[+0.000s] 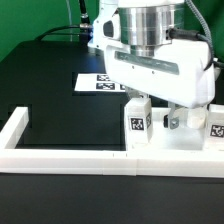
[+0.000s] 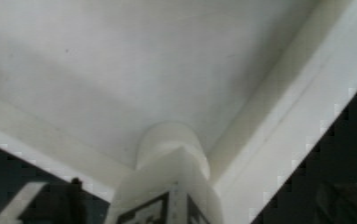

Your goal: Assemble square table

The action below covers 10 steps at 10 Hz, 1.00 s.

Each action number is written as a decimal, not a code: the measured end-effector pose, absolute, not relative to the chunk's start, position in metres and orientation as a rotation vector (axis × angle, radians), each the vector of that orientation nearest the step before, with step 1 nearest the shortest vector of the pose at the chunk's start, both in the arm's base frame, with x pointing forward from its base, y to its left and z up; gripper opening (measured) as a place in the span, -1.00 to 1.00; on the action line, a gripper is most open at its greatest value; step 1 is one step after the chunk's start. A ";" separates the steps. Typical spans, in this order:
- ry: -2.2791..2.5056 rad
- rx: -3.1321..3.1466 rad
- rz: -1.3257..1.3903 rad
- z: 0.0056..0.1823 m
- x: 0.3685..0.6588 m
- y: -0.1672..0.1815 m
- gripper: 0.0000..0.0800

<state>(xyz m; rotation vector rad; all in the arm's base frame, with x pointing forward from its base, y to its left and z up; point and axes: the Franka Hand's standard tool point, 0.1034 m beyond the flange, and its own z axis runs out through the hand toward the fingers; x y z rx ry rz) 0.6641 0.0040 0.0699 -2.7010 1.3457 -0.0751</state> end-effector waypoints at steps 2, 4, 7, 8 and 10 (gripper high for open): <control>0.966 -2.902 -0.116 0.071 0.665 -0.003 0.62; 0.751 -3.010 -0.164 0.081 0.674 0.001 0.62; 0.817 -2.985 -0.155 0.079 0.673 0.000 0.01; 0.959 -2.944 -0.141 0.077 0.671 -0.002 0.01; 1.145 -2.871 -0.135 0.077 0.671 -0.004 -0.25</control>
Offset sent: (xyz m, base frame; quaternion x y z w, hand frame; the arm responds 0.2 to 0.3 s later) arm 0.0207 -0.0039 0.0325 -0.0677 0.0730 -0.2410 0.9654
